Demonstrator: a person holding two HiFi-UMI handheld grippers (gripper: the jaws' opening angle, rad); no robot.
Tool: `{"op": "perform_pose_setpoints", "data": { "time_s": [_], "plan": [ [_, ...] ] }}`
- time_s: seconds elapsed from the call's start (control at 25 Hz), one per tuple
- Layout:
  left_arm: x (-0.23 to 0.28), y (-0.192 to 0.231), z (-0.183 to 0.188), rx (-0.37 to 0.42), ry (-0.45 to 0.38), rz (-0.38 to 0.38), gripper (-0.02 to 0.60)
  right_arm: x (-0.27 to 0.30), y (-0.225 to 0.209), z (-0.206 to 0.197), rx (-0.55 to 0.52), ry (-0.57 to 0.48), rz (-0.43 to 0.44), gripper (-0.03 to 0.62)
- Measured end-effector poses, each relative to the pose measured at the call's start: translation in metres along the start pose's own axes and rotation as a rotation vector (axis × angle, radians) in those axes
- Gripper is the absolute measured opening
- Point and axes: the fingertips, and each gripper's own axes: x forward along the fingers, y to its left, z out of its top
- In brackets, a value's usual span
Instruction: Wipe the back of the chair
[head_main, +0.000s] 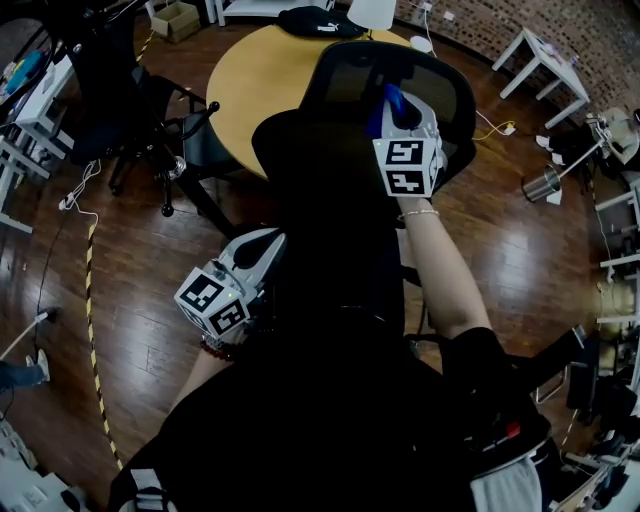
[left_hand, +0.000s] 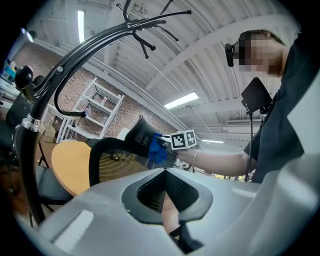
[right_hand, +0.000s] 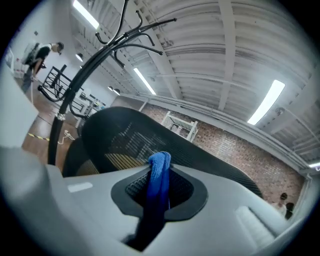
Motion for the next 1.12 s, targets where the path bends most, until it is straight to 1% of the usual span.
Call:
{"op": "perform_pose_setpoints", "data": {
  "time_s": [0.12, 0.2, 0.28, 0.4, 0.52, 0.64, 0.68, 0.76, 0.84, 0.92, 0.96, 1.04, 1.08, 1.12],
  "plan": [
    [0.0, -0.003, 0.004, 0.0, -0.011, -0.011, 0.006, 0.006, 0.041, 0.03, 0.035, -0.052, 0.13, 0.029],
    [-0.003, -0.005, 0.007, 0.003, -0.021, -0.014, 0.006, 0.005, 0.064, 0.048, 0.051, -0.08, 0.184, 0.029],
    [-0.008, -0.004, 0.007, 0.003, -0.025, -0.009, 0.006, 0.002, 0.081, 0.062, 0.068, -0.099, 0.207, 0.029],
    [-0.014, -0.002, 0.005, -0.005, -0.017, -0.012, 0.006, -0.001, 0.09, 0.07, 0.12, -0.11, 0.216, 0.028],
    [-0.015, -0.006, -0.001, -0.015, 0.007, -0.053, 0.006, -0.004, 0.094, 0.071, 0.152, -0.11, 0.228, 0.028],
    [-0.011, -0.009, -0.004, -0.003, 0.02, -0.091, 0.006, -0.003, 0.095, 0.072, 0.167, -0.115, 0.243, 0.028],
    [-0.007, -0.009, -0.004, -0.002, 0.02, -0.1, 0.006, -0.004, 0.096, 0.072, 0.167, -0.126, 0.259, 0.029],
    [0.0, -0.012, -0.001, 0.003, 0.018, -0.119, 0.006, -0.015, 0.101, 0.072, 0.164, -0.157, 0.319, 0.031],
    [0.008, -0.018, 0.002, 0.028, 0.024, -0.144, 0.006, -0.035, 0.102, 0.062, 0.182, -0.175, 0.365, 0.034],
    [0.017, -0.024, 0.002, 0.086, 0.036, -0.165, 0.006, -0.054, 0.089, 0.038, 0.2, -0.16, 0.344, 0.034],
    [0.02, -0.026, 0.002, 0.137, 0.041, -0.171, 0.006, -0.063, 0.078, 0.023, 0.207, -0.143, 0.313, 0.034],
    [0.027, -0.033, -0.001, 0.265, 0.046, -0.191, 0.006, -0.078, 0.046, -0.01, 0.229, -0.096, 0.227, 0.034],
    [0.03, -0.038, -0.002, 0.306, 0.045, -0.207, 0.006, -0.084, 0.028, -0.027, 0.241, -0.068, 0.177, 0.034],
    [0.032, -0.041, -0.003, 0.318, 0.04, -0.22, 0.006, -0.089, 0.008, -0.043, 0.248, -0.038, 0.127, 0.034]
  ]
}}
